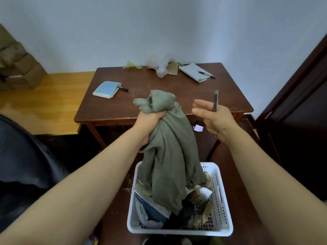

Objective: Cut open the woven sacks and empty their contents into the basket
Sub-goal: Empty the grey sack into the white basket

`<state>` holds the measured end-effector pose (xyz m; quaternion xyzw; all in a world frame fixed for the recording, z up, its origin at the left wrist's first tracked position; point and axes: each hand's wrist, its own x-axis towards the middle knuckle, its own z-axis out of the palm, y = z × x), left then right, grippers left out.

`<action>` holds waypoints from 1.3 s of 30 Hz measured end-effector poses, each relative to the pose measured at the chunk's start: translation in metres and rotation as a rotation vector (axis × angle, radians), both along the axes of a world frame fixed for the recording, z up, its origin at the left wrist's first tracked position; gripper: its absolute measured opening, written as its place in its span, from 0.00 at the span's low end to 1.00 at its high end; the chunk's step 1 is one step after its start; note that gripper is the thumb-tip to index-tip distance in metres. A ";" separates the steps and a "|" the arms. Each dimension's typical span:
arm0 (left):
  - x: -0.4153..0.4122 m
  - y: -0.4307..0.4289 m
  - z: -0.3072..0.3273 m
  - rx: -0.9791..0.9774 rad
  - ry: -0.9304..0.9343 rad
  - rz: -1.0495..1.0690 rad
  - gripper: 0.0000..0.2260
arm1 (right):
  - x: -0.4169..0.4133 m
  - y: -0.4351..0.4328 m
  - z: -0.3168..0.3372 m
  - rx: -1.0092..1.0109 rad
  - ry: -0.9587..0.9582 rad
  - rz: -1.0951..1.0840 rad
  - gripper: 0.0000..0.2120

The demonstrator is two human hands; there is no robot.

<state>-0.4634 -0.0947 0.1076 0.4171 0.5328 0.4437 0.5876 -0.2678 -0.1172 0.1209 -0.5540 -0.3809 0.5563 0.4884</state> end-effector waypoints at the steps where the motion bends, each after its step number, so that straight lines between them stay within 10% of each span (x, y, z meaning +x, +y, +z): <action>1: -0.002 0.002 0.005 -0.056 -0.068 -0.002 0.13 | 0.002 -0.004 -0.004 -0.016 -0.017 0.033 0.27; 4: -0.004 0.005 0.019 -0.263 -0.199 -0.103 0.15 | -0.008 -0.013 -0.019 -0.057 -0.013 0.193 0.39; 8: 0.000 0.007 0.024 -0.348 -0.199 -0.147 0.18 | -0.032 -0.019 -0.010 -0.069 0.014 0.057 0.11; 12: -0.015 0.012 0.010 0.049 0.520 0.227 0.41 | -0.032 -0.013 -0.002 -0.112 0.035 -0.088 0.08; 14: -0.017 0.008 0.005 0.415 0.611 0.011 0.49 | -0.031 -0.008 0.001 -0.122 -0.019 -0.069 0.08; 17: -0.007 0.003 -0.009 0.379 0.674 -0.466 0.58 | -0.037 -0.002 0.004 -0.110 -0.048 0.035 0.08; 22: -0.012 0.010 -0.027 0.158 0.568 -0.224 0.17 | -0.028 0.007 0.005 0.066 -0.162 -0.071 0.19; 26: -0.017 0.005 -0.014 -0.137 0.220 -0.284 0.12 | -0.011 0.004 -0.001 0.316 -0.494 0.457 0.46; 30: -0.012 0.005 -0.001 -0.323 0.088 -0.420 0.17 | -0.014 0.009 -0.023 0.336 -0.702 0.493 0.42; 34: -0.001 0.009 -0.007 0.031 0.603 -0.249 0.22 | -0.008 0.017 -0.045 0.248 -0.733 0.166 0.14; 37: -0.001 -0.001 -0.012 0.665 1.152 -0.193 0.39 | -0.005 0.018 -0.048 0.070 -0.386 -0.017 0.07; 39: 0.004 -0.015 -0.022 0.750 1.299 -0.409 0.53 | -0.008 0.017 -0.041 -0.066 -0.090 -0.055 0.04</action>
